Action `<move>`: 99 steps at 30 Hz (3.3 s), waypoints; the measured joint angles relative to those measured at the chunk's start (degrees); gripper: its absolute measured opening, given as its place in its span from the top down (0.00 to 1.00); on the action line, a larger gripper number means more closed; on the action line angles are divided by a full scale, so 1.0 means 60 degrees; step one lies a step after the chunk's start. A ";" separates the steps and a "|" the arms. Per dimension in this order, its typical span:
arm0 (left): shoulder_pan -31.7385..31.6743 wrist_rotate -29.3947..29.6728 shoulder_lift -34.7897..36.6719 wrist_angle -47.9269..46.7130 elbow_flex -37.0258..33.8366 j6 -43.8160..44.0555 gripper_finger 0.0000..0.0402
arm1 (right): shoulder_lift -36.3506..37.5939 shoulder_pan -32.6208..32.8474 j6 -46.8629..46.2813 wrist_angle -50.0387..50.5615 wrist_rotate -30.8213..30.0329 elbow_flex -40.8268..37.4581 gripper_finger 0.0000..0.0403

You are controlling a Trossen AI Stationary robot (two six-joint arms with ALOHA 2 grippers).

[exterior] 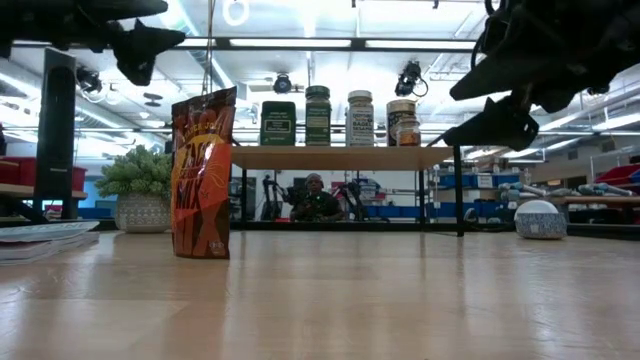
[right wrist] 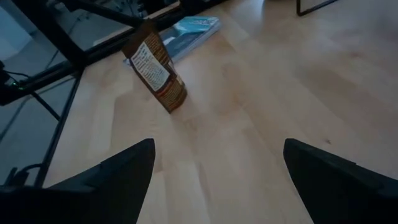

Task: Shelf spices
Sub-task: Put the orange seasoning pack on the shelf

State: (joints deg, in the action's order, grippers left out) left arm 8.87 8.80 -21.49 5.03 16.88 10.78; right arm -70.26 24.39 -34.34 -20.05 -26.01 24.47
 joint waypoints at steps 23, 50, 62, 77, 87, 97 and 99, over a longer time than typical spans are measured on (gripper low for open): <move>0.1550 -0.1184 -0.8467 -0.5709 0.6173 -0.0508 0.46 | 0.0002 0.0246 -0.0601 0.0006 -0.0517 0.0000 0.12; 0.1605 -0.1337 -1.0085 -0.6792 0.7042 -0.1279 0.85 | 0.0004 0.0253 -0.0607 0.0051 -0.0473 0.0007 0.12; 0.0750 -0.1143 -0.9345 -0.8453 0.8333 -0.1510 0.99 | 0.0004 0.0253 -0.0596 0.0089 -0.0472 0.0007 0.12; -0.3516 -0.0994 -0.9140 -1.2399 1.3364 -0.4769 1.00 | 0.0007 0.0250 -0.0481 0.0169 -0.0475 0.0007 0.12; -0.6596 -0.1196 -0.9409 -1.1943 1.4595 -0.6297 1.00 | 0.0007 0.0019 0.0359 0.0163 -0.0479 0.0007 0.12; -0.8866 -0.2428 -1.0746 -1.0921 1.4692 -0.6796 1.00 | 0.0007 -0.0423 0.0712 0.0157 -0.0486 0.0007 0.12; -0.9120 -0.2478 -1.0955 -1.0775 1.4692 -0.6969 1.00 | 0.0007 -0.0521 0.0830 0.0154 -0.0486 0.0007 0.12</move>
State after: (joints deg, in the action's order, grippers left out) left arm -45.85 -6.07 -87.22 -59.63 105.03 -31.04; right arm -70.22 21.27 -29.36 -19.13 -28.93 24.51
